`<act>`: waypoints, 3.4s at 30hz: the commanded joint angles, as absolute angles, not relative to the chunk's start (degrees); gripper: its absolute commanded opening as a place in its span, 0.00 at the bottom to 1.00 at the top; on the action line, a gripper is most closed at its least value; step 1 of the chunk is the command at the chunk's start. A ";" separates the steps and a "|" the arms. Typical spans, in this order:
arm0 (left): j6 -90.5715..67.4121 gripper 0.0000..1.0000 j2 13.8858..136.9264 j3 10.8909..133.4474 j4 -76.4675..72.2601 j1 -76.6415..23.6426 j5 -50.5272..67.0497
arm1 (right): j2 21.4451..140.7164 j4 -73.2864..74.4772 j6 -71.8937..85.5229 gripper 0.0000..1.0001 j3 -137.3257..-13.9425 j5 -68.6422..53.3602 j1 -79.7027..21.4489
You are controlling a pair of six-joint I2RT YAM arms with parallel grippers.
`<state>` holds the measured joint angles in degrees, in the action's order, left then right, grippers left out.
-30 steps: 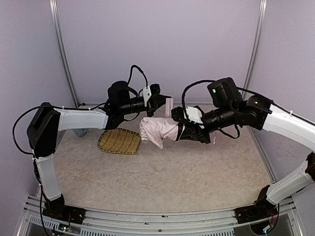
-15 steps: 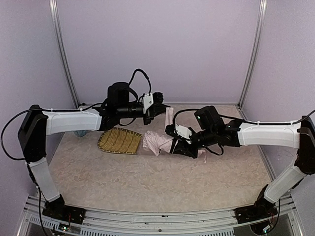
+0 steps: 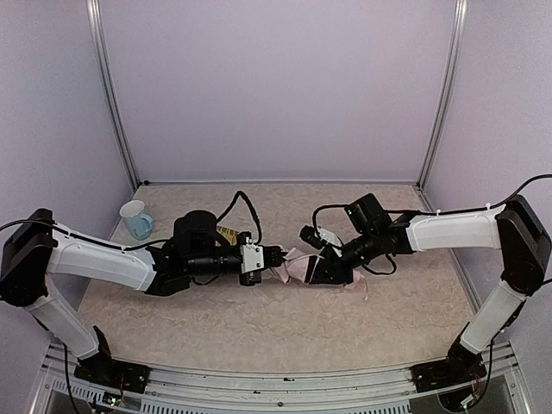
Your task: Put away the umbrella
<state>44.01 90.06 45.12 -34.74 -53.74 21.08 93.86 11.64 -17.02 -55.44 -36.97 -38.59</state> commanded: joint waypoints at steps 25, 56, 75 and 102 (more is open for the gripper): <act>62.99 0.00 112.66 44.91 -29.28 -68.68 -0.71 | 107.38 -2.21 1.38 0.08 -52.27 -21.78 -35.50; 63.17 0.00 120.23 51.12 -14.60 -67.50 -10.84 | 91.76 13.80 -7.50 1.00 -53.47 -29.60 -38.66; 62.59 0.00 119.98 51.23 -14.11 -67.54 -9.89 | 104.85 0.15 -3.91 0.79 -52.61 -20.28 -43.96; 16.03 0.53 85.71 35.31 -31.87 -55.54 13.89 | 105.26 1.30 -5.67 0.25 -51.21 -19.19 -42.76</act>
<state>37.93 89.23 34.81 -30.57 -62.78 -0.16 104.25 -2.04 -4.05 -51.90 -21.80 -43.70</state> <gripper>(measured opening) 0.607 0.388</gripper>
